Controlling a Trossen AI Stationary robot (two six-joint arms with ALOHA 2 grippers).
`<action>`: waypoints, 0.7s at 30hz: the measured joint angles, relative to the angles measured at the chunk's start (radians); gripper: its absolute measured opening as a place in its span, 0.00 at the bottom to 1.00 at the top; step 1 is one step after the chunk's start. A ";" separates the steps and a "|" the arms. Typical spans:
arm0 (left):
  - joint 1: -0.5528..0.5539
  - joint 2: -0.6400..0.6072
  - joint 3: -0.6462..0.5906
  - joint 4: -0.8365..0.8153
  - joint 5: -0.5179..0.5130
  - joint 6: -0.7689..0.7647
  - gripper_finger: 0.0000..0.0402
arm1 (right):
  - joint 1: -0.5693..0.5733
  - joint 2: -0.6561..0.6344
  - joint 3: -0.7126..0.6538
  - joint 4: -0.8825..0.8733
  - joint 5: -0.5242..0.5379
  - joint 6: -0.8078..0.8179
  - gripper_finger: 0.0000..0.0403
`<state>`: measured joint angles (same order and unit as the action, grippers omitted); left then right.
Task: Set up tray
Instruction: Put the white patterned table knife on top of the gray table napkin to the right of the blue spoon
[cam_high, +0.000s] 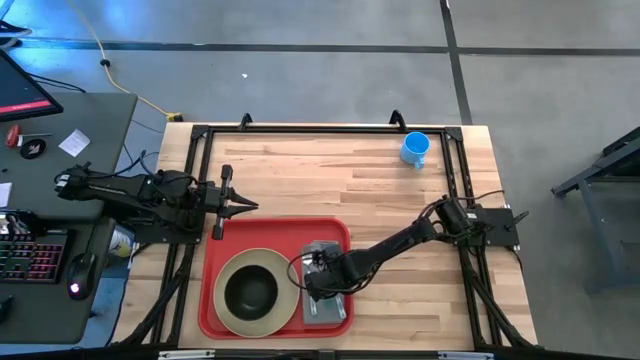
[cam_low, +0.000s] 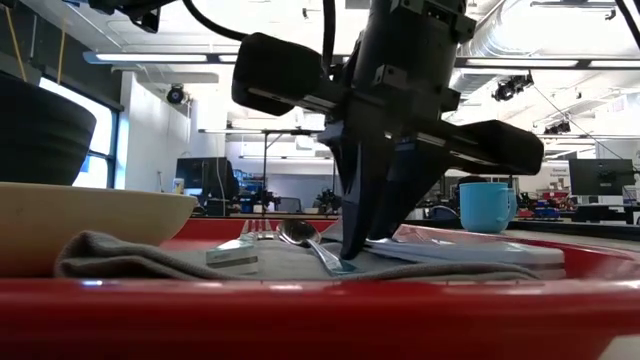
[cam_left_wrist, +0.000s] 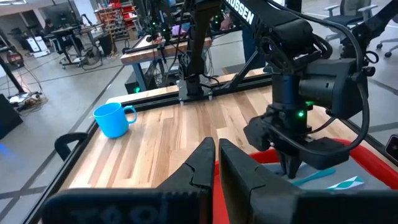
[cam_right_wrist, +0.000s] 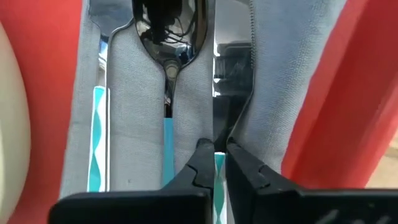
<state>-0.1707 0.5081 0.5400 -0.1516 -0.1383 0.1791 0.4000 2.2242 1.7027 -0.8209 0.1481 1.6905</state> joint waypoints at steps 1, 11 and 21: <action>0.000 0.000 0.000 0.000 0.000 0.000 0.14 | 0.000 -0.001 0.000 -0.002 -0.001 0.016 0.05; 0.000 0.000 0.000 -0.003 0.000 0.000 0.14 | 0.000 -0.027 0.009 -0.009 -0.013 0.067 0.02; 0.000 0.000 0.000 -0.008 0.000 0.000 0.14 | 0.014 -0.050 0.011 -0.079 0.009 0.114 0.03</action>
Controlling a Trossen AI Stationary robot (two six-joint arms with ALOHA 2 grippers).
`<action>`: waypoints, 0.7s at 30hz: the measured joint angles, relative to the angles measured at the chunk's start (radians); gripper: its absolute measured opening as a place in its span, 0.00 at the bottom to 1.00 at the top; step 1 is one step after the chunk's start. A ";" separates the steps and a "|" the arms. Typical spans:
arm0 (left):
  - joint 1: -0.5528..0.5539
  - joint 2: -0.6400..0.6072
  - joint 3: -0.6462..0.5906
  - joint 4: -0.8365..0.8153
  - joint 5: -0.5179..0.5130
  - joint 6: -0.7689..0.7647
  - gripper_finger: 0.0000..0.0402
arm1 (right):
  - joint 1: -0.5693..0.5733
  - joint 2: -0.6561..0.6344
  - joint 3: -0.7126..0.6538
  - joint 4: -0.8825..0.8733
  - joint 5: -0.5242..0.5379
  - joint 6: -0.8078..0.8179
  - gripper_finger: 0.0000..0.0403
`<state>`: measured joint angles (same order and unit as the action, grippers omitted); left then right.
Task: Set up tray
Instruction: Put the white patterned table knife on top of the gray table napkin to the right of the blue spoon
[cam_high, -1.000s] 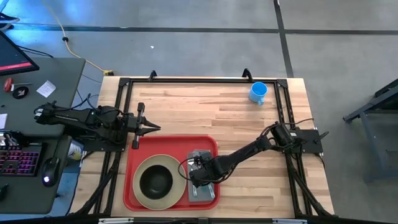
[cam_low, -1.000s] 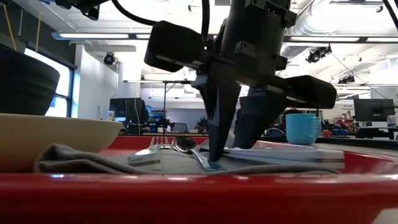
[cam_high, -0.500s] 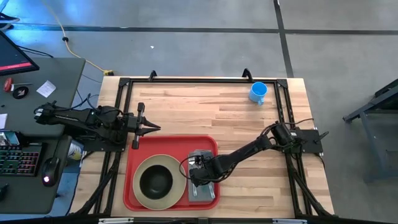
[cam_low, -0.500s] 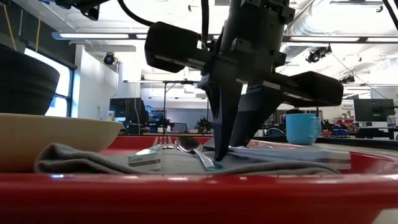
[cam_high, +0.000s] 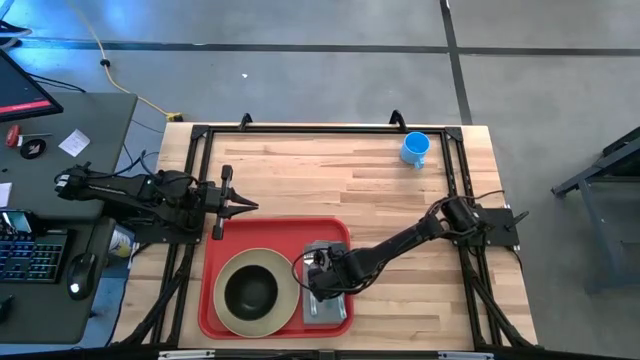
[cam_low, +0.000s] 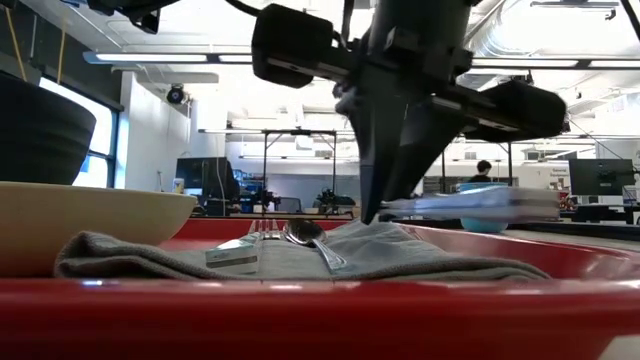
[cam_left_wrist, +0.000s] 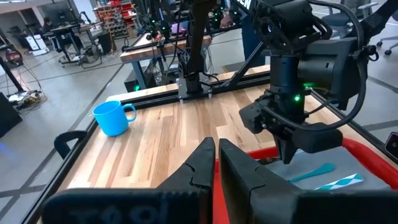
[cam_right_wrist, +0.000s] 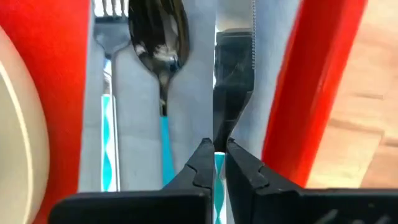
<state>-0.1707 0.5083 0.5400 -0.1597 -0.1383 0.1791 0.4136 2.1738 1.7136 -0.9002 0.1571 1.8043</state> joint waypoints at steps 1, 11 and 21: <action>0.000 0.000 0.000 0.000 0.000 0.000 0.14 | 0.003 0.000 0.000 -0.004 0.004 0.003 0.02; 0.000 0.000 0.000 0.000 0.000 0.000 0.14 | 0.005 0.050 -0.001 0.010 0.002 0.025 0.02; 0.000 0.000 0.000 0.000 0.000 0.000 0.14 | -0.001 0.067 0.002 0.031 -0.007 0.032 0.06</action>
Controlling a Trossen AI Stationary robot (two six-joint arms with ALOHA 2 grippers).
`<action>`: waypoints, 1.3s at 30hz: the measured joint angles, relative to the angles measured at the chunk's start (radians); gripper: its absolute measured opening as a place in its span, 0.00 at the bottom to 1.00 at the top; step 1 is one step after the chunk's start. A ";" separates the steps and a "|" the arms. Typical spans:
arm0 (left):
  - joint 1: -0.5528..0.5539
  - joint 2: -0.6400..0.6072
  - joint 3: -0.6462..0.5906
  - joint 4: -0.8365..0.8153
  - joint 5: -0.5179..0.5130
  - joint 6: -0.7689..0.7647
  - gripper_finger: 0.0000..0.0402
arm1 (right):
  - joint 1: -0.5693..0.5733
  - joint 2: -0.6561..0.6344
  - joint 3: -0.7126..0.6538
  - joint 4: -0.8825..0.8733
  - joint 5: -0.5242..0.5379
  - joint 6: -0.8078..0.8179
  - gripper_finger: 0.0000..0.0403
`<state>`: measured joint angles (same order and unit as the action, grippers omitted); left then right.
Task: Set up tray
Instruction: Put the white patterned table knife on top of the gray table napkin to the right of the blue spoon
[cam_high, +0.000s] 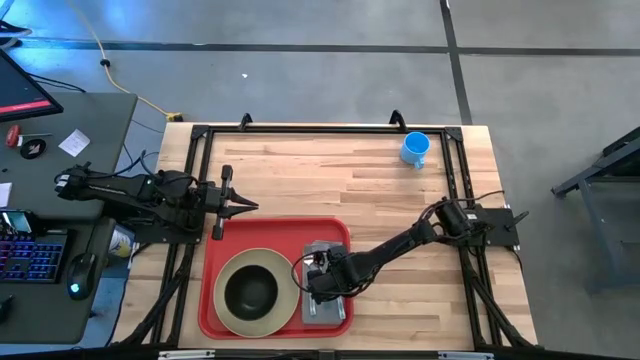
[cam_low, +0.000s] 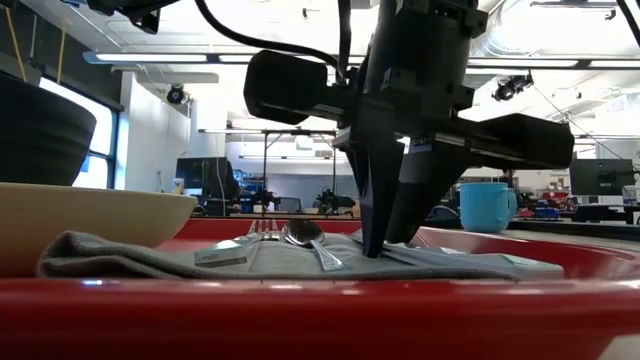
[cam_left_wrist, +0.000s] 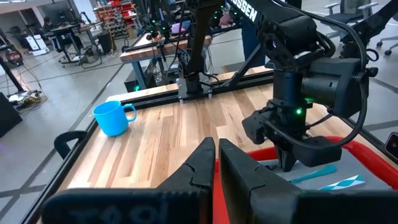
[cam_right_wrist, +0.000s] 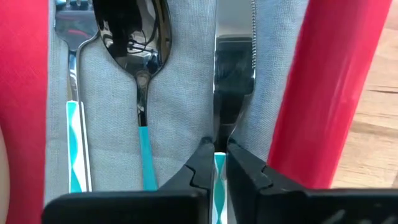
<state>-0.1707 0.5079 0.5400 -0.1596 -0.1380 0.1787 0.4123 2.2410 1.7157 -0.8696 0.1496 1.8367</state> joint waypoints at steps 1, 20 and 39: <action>0.000 0.000 0.000 0.000 0.000 0.000 0.14 | -0.001 0.000 0.000 0.000 -0.001 -0.001 0.05; 0.000 0.000 0.000 -0.010 0.000 0.003 0.14 | -0.012 -0.043 -0.004 -0.009 -0.150 0.055 0.03; 0.000 0.000 0.000 -0.031 0.000 0.007 0.14 | -0.008 -0.075 -0.004 -0.016 -0.071 0.111 0.04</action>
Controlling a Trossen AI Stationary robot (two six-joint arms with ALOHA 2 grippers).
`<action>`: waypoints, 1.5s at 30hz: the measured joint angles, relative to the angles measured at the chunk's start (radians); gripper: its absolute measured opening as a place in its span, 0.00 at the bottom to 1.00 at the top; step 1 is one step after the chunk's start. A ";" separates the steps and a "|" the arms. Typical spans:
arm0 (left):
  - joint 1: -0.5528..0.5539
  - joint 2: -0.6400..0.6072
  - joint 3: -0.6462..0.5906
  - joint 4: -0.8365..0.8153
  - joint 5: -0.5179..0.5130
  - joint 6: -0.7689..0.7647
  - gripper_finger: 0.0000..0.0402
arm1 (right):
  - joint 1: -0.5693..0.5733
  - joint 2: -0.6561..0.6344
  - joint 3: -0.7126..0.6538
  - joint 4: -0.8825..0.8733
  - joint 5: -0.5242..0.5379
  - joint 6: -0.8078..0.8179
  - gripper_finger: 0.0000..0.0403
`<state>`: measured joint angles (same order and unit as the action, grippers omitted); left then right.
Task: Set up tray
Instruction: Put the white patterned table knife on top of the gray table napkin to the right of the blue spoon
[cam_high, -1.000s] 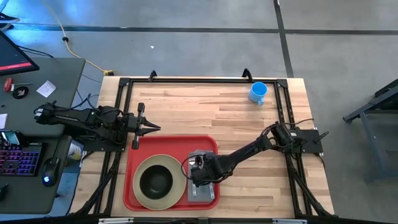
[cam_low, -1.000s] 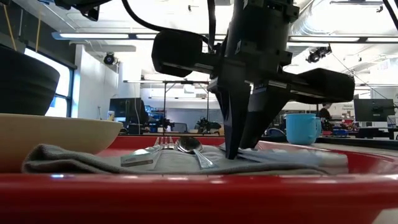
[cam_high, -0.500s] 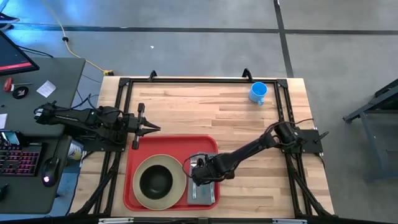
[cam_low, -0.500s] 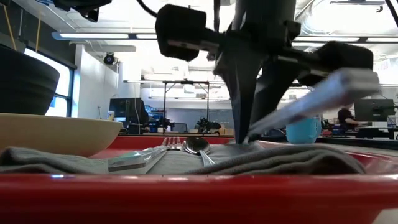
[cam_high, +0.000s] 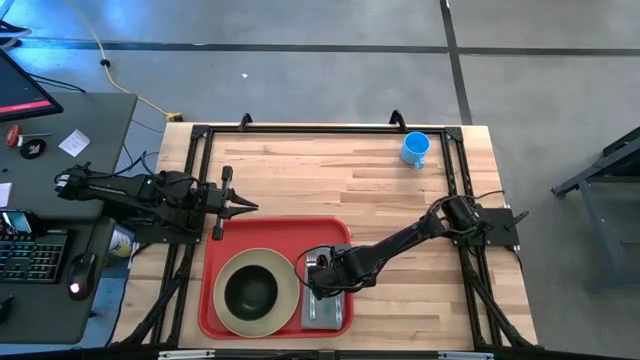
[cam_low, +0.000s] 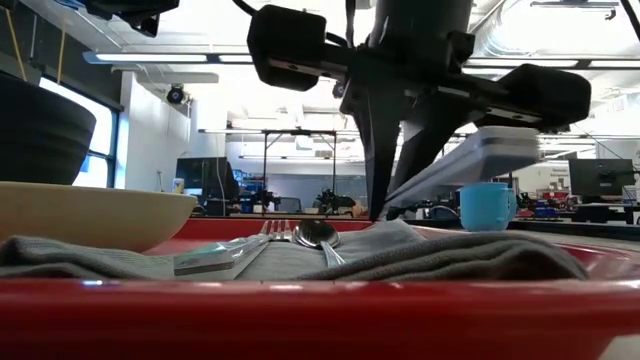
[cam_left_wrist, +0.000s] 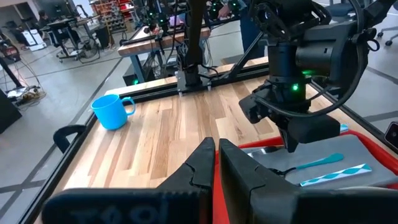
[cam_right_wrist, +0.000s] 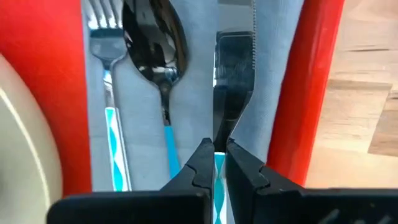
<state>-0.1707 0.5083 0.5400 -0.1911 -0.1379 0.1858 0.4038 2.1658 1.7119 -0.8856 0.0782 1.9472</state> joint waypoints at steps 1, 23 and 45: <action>0.000 0.000 0.000 0.000 0.000 -0.004 0.14 | 0.000 0.000 0.000 0.003 0.004 0.000 0.03; 0.000 0.000 0.000 -0.019 0.000 -0.007 0.14 | 0.006 0.001 -0.089 0.081 -0.019 0.004 0.05; 0.000 0.000 0.000 -0.019 0.000 -0.007 0.14 | -0.017 -0.004 -0.153 0.196 0.043 -0.036 0.06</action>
<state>-0.1703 0.5079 0.5400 -0.2104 -0.1379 0.1787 0.3873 2.1618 1.5587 -0.6895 0.1213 1.9114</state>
